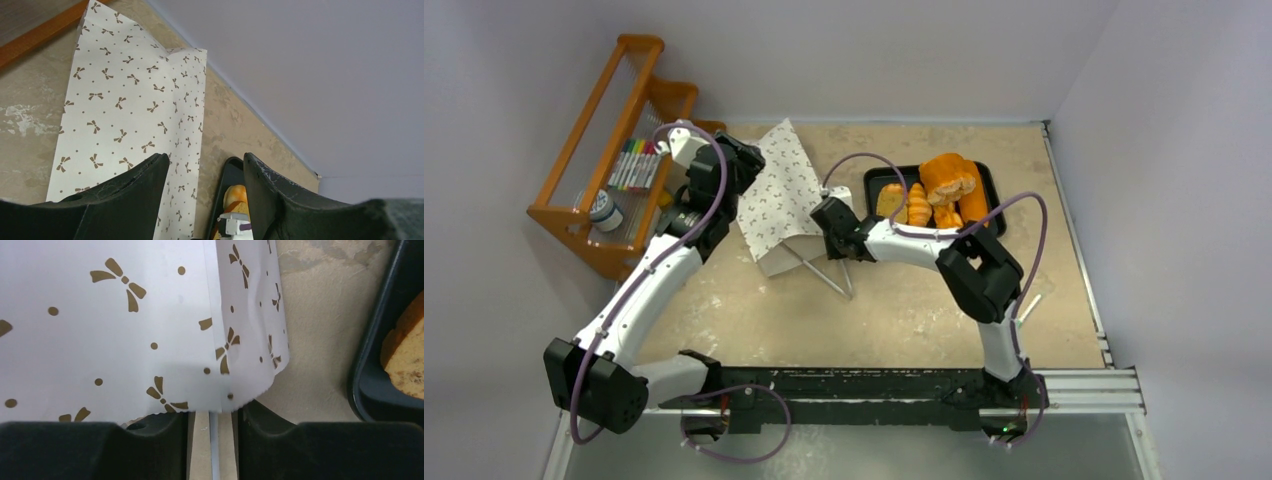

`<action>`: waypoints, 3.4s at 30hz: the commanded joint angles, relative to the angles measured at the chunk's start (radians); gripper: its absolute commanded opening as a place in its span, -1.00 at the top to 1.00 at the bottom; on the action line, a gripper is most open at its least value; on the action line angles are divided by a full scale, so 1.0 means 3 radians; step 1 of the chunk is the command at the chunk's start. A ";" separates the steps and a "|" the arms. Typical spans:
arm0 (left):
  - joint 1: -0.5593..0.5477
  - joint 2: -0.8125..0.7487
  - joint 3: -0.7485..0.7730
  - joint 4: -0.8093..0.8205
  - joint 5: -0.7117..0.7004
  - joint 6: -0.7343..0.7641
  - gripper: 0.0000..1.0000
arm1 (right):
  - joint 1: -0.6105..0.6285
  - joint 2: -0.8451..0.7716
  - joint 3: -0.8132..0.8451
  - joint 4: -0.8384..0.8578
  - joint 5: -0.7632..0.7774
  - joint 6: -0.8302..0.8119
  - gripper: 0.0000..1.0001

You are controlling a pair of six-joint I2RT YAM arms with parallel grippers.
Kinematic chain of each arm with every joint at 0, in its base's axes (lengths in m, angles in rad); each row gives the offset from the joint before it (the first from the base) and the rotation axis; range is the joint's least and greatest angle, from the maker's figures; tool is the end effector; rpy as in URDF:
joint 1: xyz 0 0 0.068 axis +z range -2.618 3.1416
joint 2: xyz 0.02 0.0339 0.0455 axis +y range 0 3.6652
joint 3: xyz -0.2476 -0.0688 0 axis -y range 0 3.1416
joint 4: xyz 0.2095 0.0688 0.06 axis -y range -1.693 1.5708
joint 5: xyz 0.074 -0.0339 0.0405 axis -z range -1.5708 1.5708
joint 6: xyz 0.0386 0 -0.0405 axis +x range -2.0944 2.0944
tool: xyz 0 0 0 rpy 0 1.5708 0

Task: Take the fake bread out of the paper bag
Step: Place the clamp on the paper bag, then take out the fake bread from the paper bag.

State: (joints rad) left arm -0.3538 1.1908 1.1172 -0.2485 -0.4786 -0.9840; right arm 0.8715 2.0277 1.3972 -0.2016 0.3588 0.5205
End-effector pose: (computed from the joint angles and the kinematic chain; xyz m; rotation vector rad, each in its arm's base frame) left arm 0.2352 -0.0679 0.3536 -0.8845 1.6619 -0.4736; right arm 0.2730 0.3035 0.1792 -0.2472 2.3366 0.2556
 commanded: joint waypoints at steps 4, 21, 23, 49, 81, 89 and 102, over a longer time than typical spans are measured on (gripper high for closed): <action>0.0014 -0.0035 -0.0037 0.0178 0.0020 -0.0007 -0.15 | 0.0049 -0.0688 -0.0367 0.0325 0.0187 -0.0012 0.20; 0.0016 -0.0017 -0.0062 0.0170 -0.0002 -0.0033 -0.15 | 0.0530 -0.1110 -0.1228 0.0820 0.0204 -0.0226 -0.84; 0.0014 -0.0014 -0.0063 0.0171 -0.0004 -0.0037 -0.15 | 0.0541 -0.1073 -0.1270 0.0880 0.0220 -0.0257 -0.85; 0.0014 -0.0028 -0.0161 0.0205 -0.0047 -0.0044 -0.15 | 0.0559 -0.0282 -0.1068 0.1258 0.0312 -0.0462 -0.62; 0.0019 -0.0003 -0.0235 0.0251 -0.0026 -0.0049 -0.15 | 0.0429 0.0188 -0.0043 0.0845 0.0809 -0.0509 -0.38; 0.0026 0.0001 -0.0261 0.0257 -0.0029 -0.0045 -0.15 | 0.0360 0.0366 0.0215 0.0722 0.0758 -0.0513 -0.32; 0.0029 -0.0022 -0.0258 0.0256 -0.0033 -0.0054 -0.15 | 0.0357 0.0169 0.0064 0.0722 0.0733 -0.0496 0.87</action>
State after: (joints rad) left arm -0.3534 1.1938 1.0351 -0.2218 -0.4767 -0.9939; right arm 0.9859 2.1403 1.4303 0.0311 0.5514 0.3664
